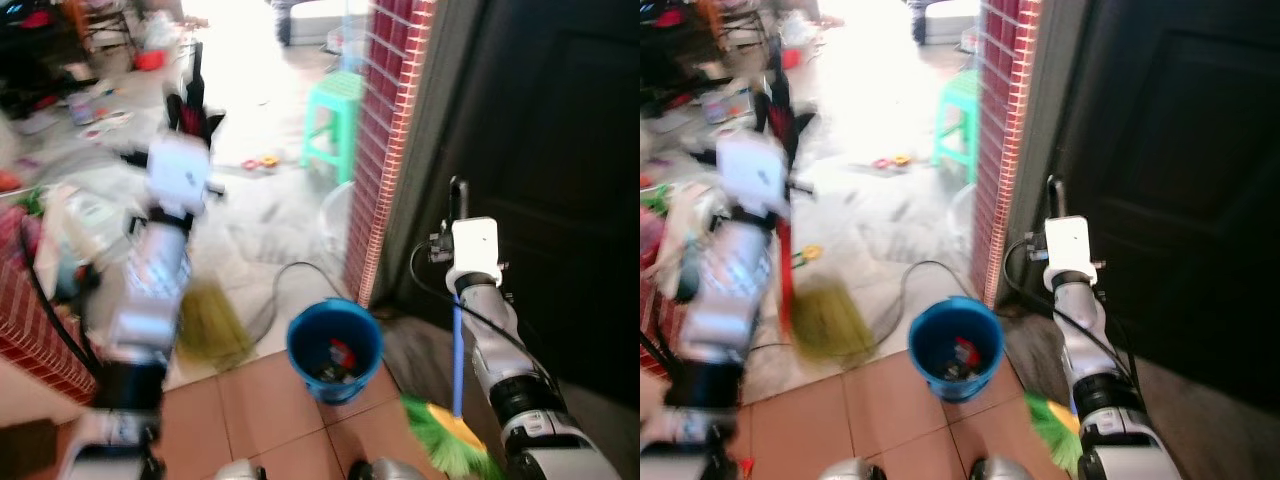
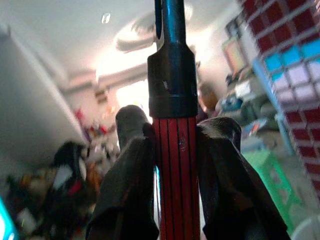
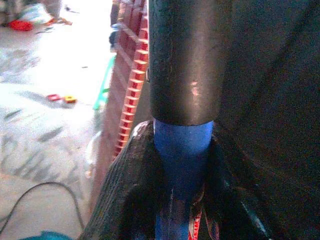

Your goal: Sweep floor

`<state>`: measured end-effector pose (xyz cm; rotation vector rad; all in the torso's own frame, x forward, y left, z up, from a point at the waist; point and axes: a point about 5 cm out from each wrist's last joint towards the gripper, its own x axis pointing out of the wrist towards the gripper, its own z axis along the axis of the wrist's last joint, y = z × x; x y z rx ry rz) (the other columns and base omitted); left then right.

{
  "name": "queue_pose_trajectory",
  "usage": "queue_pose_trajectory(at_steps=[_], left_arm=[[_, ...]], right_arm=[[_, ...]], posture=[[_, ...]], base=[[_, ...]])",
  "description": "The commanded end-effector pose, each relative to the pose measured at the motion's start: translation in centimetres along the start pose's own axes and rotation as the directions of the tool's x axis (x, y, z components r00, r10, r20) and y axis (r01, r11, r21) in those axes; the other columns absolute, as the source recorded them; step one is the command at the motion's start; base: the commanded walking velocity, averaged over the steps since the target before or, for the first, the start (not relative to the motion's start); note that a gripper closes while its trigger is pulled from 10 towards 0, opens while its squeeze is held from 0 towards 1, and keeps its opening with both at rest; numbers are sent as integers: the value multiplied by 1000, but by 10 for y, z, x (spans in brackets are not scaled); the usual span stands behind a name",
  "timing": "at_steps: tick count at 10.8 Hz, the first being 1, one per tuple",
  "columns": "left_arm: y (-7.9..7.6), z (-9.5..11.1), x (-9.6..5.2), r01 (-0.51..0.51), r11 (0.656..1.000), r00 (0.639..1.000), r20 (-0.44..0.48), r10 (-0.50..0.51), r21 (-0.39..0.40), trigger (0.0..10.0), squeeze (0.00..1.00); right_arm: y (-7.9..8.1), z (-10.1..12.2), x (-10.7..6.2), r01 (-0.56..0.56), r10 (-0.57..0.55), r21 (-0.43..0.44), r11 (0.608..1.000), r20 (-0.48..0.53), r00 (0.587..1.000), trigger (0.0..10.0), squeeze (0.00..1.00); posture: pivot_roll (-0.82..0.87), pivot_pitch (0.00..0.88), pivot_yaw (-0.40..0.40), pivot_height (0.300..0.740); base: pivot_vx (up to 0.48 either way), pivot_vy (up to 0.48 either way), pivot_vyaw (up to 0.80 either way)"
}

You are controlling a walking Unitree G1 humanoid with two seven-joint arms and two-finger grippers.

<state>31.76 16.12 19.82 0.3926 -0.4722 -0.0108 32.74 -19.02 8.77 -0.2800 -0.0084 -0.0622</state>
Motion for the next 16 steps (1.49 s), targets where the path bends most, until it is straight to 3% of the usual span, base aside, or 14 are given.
queue_pose_trajectory(at_steps=[1, 3, 8, 11, 16], left_arm=[[0, 2, -2, -3, 1000, 1000, 18, 3, 2, 10000, 0], [-10, -12, -13, 16, 1000, 999, -47, -16, 1, 10000, 0], [-38, -35, -40, 51, 989, 978, -192, -77, -139, 10000, 0], [-54, -35, -45, 87, 974, 968, -213, -132, -209, 10000, 0], [-59, -33, -44, 117, 965, 965, -203, -166, -234, 10000, 0]], right_arm=[[7, 13, 2, -33, 33, 11, 999, 66, 997, 10000, 0], [10, 11, -1, -49, 49, 4, 999, 67, 997, 10000, 0], [11, 13, -1, -61, 59, 24, 998, 76, 995, 10000, 0], [10, 16, 3, -59, 55, 41, 997, 79, 995, 10000, 0], [12, 17, 3, -71, 68, 39, 997, 89, 994, 10000, 0]], posture=[[-37, 0, 22, 740], [-42, 0, 27, 740], [-44, 0, 36, 740], [-42, 0, 36, 740], [-42, 0, 33, 740]], base=[[0, 0, 800], [0, 0, 800], [0, 0, 800], [0, 136, 0], [0, 480, 99]])
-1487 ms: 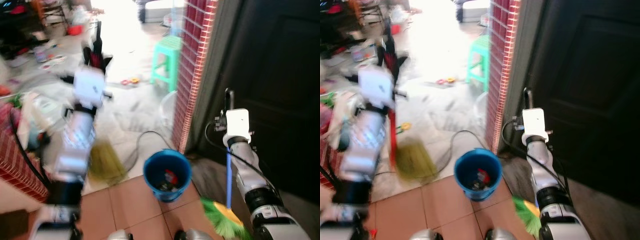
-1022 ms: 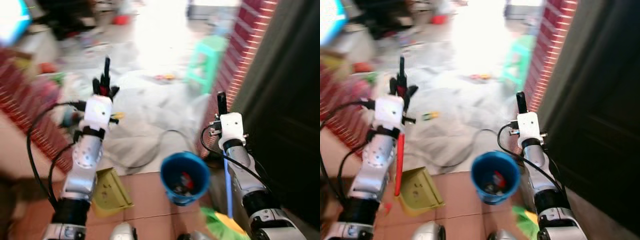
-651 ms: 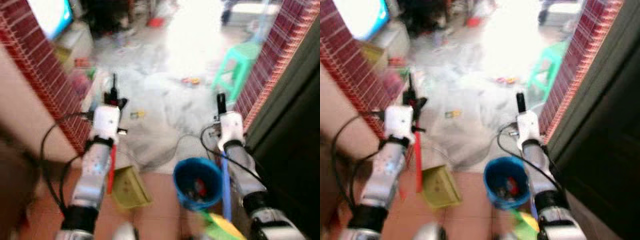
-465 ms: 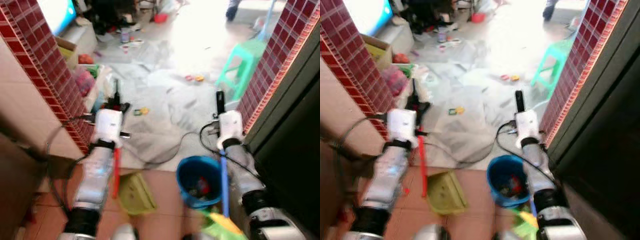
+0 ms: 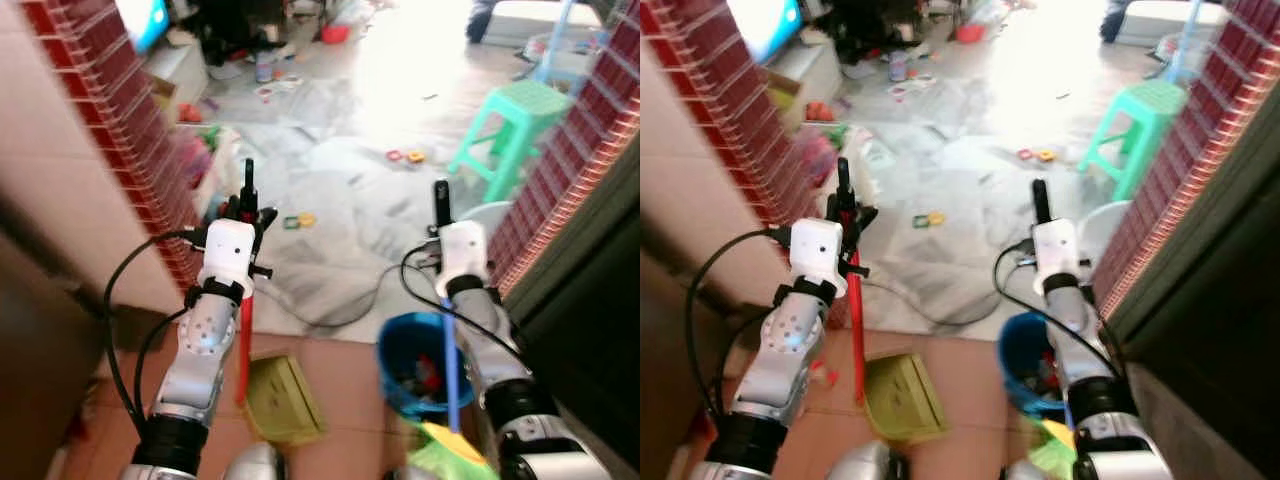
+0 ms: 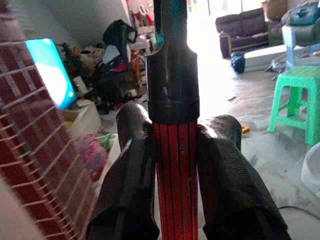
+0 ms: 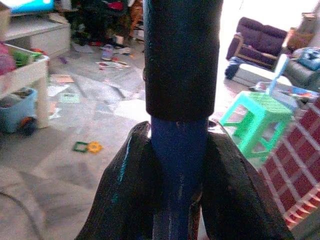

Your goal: Sweep floor

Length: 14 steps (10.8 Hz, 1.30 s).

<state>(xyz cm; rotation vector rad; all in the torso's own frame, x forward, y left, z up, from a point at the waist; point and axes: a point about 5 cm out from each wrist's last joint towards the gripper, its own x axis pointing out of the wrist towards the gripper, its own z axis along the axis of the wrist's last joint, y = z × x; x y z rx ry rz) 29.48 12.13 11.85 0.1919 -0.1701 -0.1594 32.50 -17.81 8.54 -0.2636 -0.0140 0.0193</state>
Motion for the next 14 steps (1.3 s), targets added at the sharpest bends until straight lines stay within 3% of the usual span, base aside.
queue_pose_trajectory(at_steps=[1, 2, 8, 14], left_arm=[[1, 10, 4, 4, 1000, 999, 46, -5, 17, 10000, 0], [0, 11, 4, 8, 1000, 999, 45, -9, 13, 10000, 0], [-4, 18, 4, 35, 999, 996, 83, -36, 14, 10000, 0], [7, 12, 1, -19, 1000, 998, 57, 21, -21, 10000, 0]], right_arm=[[1, 17, 7, 3, -5, 25, 1000, 77, 997, 10000, 0], [1, 17, 7, 0, -2, 25, 1000, 78, 997, 10000, 0], [6, 20, 9, -34, 29, 51, 998, 93, 995, 10000, 0], [7, 24, 11, -40, 33, 64, 997, 108, 994, 10000, 0]], posture=[[-42, 0, 31, 740], [-42, 0, 29, 740], [-38, 0, 28, 740], [-26, 0, 26, 740]], base=[[0, 480, 788], [0, 480, 794], [0, 0, 788], [0, 0, 788]])
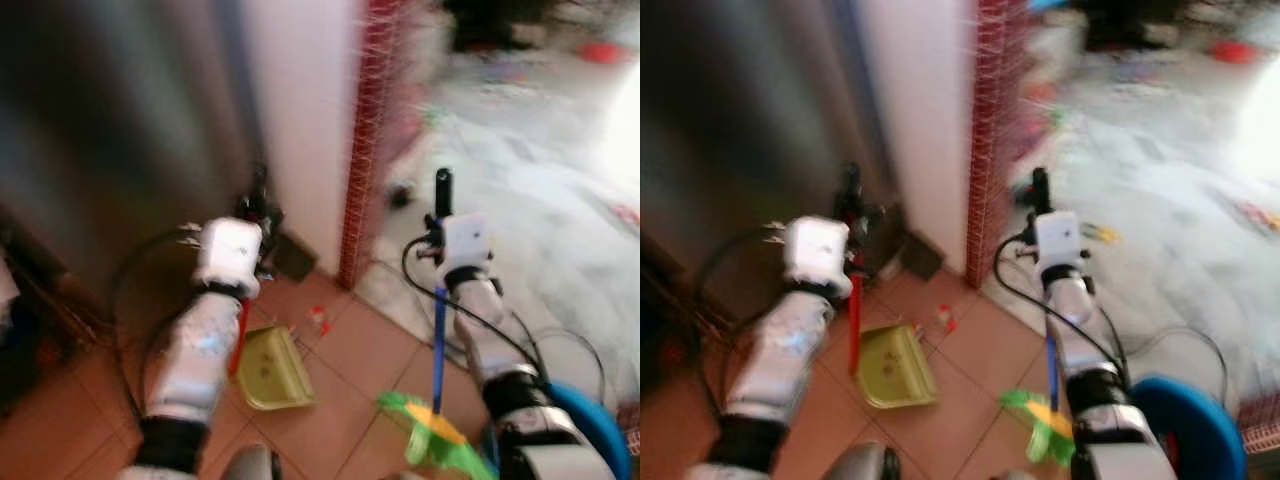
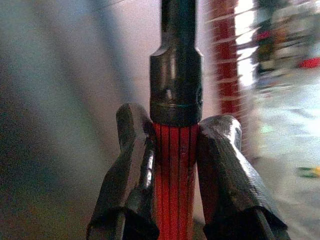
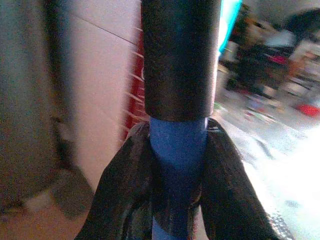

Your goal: Sweep floor

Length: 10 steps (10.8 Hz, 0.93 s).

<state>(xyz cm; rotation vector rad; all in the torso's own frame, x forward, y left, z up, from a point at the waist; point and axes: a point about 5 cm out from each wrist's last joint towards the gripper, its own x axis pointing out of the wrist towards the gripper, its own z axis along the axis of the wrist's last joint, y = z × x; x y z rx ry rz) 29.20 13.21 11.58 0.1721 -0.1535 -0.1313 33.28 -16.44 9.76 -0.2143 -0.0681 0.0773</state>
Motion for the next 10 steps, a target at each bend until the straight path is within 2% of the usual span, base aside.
queue_pose_trajectory(at_steps=[1, 2, 3, 6, 7, 10], left_arm=[[0, 16, 4, -5, 1000, 997, 73, 5, -7, 10000, 0], [6, 15, 2, -45, 999, 997, 69, 46, -17, 10000, 0], [19, 4, -3, -131, 991, 991, 15, 132, -23, 10000, 0], [34, -11, -13, -215, 976, 976, -46, 213, -27, 10000, 0], [36, -13, -14, -224, 974, 974, -49, 223, -29, 10000, 0], [34, -13, -14, -214, 976, 976, -43, 213, -33, 10000, 0]], right_arm=[[-2, 12, 5, 14, -15, 18, 1000, 55, 998, 10000, 0], [-3, 16, 7, 18, -20, 23, 1000, 72, 997, 10000, 0], [-4, 28, 12, 27, -32, 50, 998, 115, 993, 10000, 0], [-6, 46, 18, 19, -30, 64, 998, 181, 983, 10000, 0], [-5, 52, 19, 1, -12, 56, 998, 210, 978, 10000, 0], [-2, 51, 18, -12, -3, 72, 997, 206, 979, 10000, 0]], posture=[[-23, 0, 24, 740], [-20, 0, 23, 740], [-18, 0, 23, 740], [-14, 0, 21, 740], [-12, 0, 19, 740], [-10, 0, 17, 740]], base=[[0, 0, 712], [0, 0, 0], [0, 0, 0], [0, 0, 0], [0, 0, 406], [85, 0, 281]])
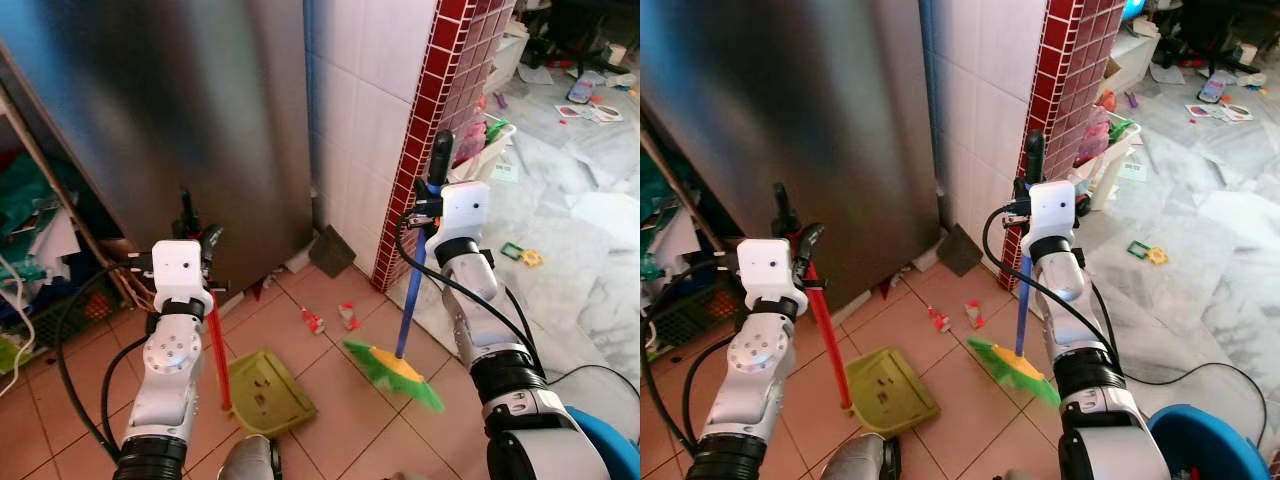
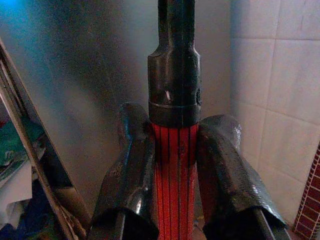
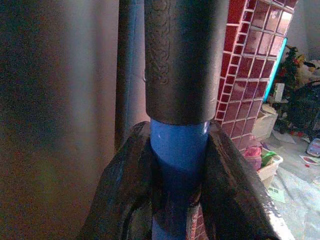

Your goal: Sweep floor

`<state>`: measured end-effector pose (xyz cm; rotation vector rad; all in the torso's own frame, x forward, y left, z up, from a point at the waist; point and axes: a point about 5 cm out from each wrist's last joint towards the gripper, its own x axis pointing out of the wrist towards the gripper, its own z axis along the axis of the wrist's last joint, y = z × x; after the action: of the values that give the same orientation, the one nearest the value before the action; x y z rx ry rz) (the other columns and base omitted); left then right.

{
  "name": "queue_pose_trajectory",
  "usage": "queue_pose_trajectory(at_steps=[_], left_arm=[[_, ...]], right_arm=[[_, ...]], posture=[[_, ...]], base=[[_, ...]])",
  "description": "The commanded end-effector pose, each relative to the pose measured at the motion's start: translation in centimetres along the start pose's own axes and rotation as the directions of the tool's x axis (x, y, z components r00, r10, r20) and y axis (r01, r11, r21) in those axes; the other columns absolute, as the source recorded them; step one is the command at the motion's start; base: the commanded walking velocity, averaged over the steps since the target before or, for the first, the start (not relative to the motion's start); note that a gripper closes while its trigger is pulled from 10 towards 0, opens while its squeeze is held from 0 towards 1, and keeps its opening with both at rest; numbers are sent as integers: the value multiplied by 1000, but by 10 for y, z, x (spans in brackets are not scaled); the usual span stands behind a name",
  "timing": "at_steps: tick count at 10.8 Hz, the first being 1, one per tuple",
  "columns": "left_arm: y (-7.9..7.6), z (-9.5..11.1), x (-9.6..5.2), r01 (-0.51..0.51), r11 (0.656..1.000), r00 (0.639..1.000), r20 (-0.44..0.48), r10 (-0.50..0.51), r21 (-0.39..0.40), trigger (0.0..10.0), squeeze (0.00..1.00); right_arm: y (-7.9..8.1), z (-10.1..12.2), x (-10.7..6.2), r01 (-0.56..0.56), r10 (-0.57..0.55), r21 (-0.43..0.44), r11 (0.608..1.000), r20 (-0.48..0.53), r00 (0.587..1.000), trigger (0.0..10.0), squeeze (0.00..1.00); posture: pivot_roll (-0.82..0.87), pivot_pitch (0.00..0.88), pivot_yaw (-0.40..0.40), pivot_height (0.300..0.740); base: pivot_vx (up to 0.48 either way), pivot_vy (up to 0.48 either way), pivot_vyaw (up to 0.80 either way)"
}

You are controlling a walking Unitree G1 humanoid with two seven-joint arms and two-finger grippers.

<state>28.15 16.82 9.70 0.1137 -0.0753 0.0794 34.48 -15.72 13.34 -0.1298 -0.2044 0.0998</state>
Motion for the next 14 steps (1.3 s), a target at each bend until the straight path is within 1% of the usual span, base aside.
queue_pose_trajectory(at_steps=[1, 13, 14], left_arm=[[2, 9, 3, -4, 1000, 999, 53, 4, 6, 10000, 0], [1, 9, 4, -1, 1000, 998, 55, 1, 6, 10000, 0], [-2, 10, 4, 6, 1000, 998, 60, -5, -3, 10000, 0]], right_arm=[[1, 16, 6, -7, 6, 1, 1000, 73, 997, 10000, 0], [1, 19, 7, -10, 9, 3, 1000, 82, 997, 10000, 0], [-2, 23, 8, -9, 11, -16, 1000, 101, 995, 10000, 0]], posture=[[-14, 0, 19, 740], [-14, 0, 19, 740], [-15, 0, 15, 740]], base=[[281, 0, 0], [322, 0, 0], [341, 296, 0]])
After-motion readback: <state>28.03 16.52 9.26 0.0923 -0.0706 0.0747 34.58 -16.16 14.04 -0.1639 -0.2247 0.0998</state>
